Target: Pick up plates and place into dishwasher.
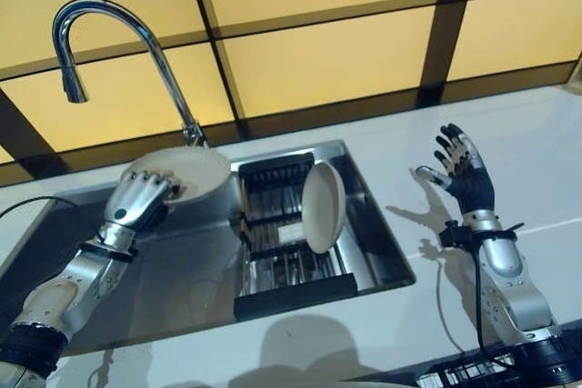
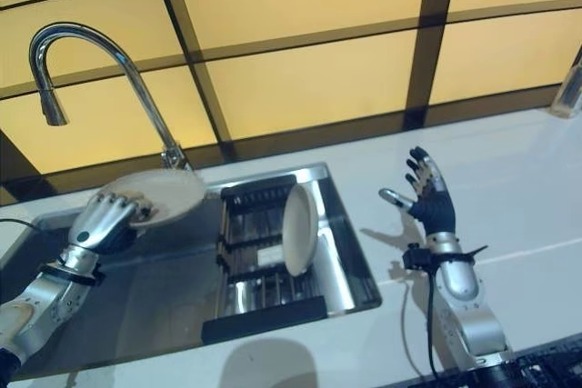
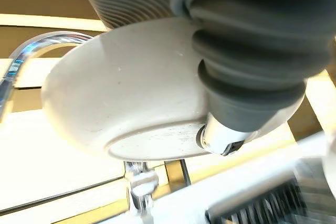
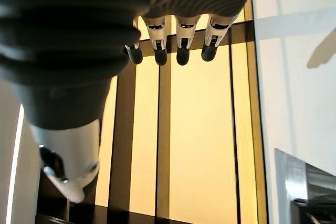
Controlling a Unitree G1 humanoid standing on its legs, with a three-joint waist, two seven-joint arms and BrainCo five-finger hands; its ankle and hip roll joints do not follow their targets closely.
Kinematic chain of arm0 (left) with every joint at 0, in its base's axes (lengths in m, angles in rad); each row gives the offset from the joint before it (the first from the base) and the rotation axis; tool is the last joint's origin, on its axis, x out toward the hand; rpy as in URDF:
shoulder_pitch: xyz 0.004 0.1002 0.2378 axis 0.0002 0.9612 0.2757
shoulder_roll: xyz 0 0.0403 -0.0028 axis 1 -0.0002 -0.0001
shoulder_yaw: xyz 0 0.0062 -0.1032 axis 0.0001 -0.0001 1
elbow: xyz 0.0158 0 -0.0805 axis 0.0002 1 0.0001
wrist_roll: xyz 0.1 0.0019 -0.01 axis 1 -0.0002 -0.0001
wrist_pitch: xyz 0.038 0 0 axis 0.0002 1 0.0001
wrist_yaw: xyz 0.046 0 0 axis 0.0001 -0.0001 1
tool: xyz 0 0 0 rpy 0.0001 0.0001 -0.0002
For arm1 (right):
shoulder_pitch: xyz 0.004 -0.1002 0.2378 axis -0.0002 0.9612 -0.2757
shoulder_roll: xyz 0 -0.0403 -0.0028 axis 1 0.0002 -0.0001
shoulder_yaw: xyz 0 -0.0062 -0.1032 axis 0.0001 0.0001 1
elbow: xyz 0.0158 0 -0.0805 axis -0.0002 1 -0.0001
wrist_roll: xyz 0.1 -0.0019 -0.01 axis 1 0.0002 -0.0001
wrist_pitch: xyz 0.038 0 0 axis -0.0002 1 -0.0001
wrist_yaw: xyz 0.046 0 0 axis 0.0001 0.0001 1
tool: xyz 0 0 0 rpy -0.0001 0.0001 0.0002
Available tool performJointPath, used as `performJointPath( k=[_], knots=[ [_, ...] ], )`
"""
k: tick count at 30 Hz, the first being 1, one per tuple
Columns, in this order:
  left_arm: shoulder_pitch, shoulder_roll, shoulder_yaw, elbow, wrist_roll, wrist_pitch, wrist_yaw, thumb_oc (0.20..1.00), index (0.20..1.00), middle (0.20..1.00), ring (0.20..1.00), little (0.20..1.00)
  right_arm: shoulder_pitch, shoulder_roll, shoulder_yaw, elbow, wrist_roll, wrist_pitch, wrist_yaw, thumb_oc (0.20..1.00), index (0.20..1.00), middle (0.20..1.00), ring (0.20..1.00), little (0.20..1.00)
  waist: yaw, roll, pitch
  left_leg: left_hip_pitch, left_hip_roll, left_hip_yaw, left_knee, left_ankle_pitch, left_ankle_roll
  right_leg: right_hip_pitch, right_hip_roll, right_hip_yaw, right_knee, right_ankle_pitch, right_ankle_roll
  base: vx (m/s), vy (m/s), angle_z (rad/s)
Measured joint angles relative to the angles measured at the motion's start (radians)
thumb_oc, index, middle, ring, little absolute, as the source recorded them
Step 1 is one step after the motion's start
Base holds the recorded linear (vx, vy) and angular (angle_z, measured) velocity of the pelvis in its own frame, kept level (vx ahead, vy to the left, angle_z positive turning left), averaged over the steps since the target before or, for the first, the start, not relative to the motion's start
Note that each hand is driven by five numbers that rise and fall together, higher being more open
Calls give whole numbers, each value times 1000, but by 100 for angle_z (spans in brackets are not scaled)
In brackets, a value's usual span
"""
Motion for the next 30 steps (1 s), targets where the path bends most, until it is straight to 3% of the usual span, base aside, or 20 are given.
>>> performJointPath(
  k=[2,4,9,15,19,30],
  knots=[
    [0,-95,64,-60,-143,-26,-57,200,200,200,200,200,-12,1,-2,-4,-31,-5,-12,1000,1000,1000,1000,1000,11,-4,-2,0,-2,-4,0,0,0,5,-1,-1,-10,2,1,-38,-14,8],
    [0,-130,79,-123,-237,-56,-144,200,200,200,200,200,-35,1,-2,-4,-55,-5,-10,1000,1000,1000,1000,1000,21,-13,-6,-3,-1,-6,0,0,0,5,0,-3,-14,4,0,-42,-17,2],
    [-4,-177,89,-223,-495,-102,-431,200,200,200,200,200,-107,0,-2,-41,-88,-4,23,1000,1000,1000,1000,1000,24,-19,-6,-3,-2,-7,0,0,0,6,0,-4,-16,5,1,-52,-13,1],
    [-50,-223,68,-336,-793,-91,-752,200,200,200,200,200,-163,-2,16,-55,-116,-2,128,1000,1000,1000,1000,1000,28,-27,-4,-4,-2,-7,0,0,0,10,0,-4,-25,11,2,-47,2,-1],
    [-102,-238,42,-350,-850,-59,-858,200,200,200,200,200,-196,-39,67,-59,-145,6,224,1000,1000,1000,1000,1000,32,-29,-4,-4,-3,-7,0,0,0,11,0,-4,-29,13,2,-34,-9,0],
    [-142,-238,8,-351,-934,-2,-1017,200,200,200,200,200,-339,-130,141,-91,-152,39,454,1000,1000,1000,1000,1000,50,-53,9,-5,-8,-23,0,0,0,23,-1,-21,-42,14,2,-28,-2,4]
  ],
)
